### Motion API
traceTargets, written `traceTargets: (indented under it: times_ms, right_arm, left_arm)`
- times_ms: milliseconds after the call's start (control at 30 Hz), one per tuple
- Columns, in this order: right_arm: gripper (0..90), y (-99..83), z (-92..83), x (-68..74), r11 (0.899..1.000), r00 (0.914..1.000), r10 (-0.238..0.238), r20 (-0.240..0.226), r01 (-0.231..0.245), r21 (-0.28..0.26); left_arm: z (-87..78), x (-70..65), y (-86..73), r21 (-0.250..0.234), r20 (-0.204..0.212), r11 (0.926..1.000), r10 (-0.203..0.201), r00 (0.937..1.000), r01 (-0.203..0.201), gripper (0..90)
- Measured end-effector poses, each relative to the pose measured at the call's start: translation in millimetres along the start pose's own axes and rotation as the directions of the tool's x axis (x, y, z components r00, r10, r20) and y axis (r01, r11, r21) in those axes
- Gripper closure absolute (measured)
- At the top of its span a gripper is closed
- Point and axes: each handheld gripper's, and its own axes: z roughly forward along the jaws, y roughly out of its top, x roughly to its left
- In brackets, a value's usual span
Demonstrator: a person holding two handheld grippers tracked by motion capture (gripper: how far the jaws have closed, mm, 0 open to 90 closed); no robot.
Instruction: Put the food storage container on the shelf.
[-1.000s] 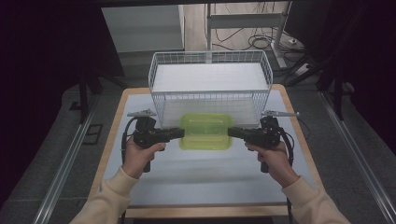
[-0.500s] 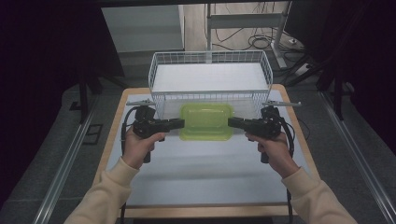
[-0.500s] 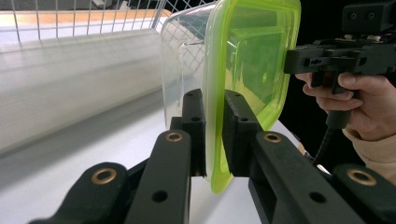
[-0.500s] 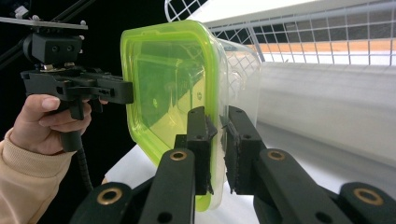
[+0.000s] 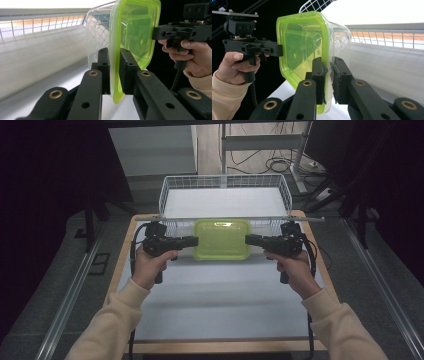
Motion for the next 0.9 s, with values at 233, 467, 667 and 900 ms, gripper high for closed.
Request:
traceTargets:
  times_ms: [233,467,667,900]
  right_arm:
    - [81.2,11.0,0.1,-2.0,1.000,1.0000,-0.005,0.008,0.005,-0.015]
    - [81.2,26.4,1.1,-5.2,0.999,0.9998,-0.005,0.017,0.006,-0.035]
    - [81.2,35.6,0.8,-8.2,0.999,0.9996,-0.008,0.026,0.009,-0.040]
    - [81.2,47.2,1.1,-12.6,0.999,0.9995,-0.008,0.030,0.009,-0.040]
  left_arm:
    - [1.5,1.7,13.0,-0.004,0.001,1.0000,0.003,1.0000,-0.003,81.3]
    - [4.3,2.6,32.4,-0.006,-0.009,0.9999,0.012,0.9999,-0.012,81.3]
    - [7.5,4.3,41.5,-0.008,-0.007,0.9998,0.016,0.9999,-0.016,81.3]
    - [11.0,7.0,54.6,-0.002,-0.006,0.9999,0.015,0.9999,-0.015,81.3]
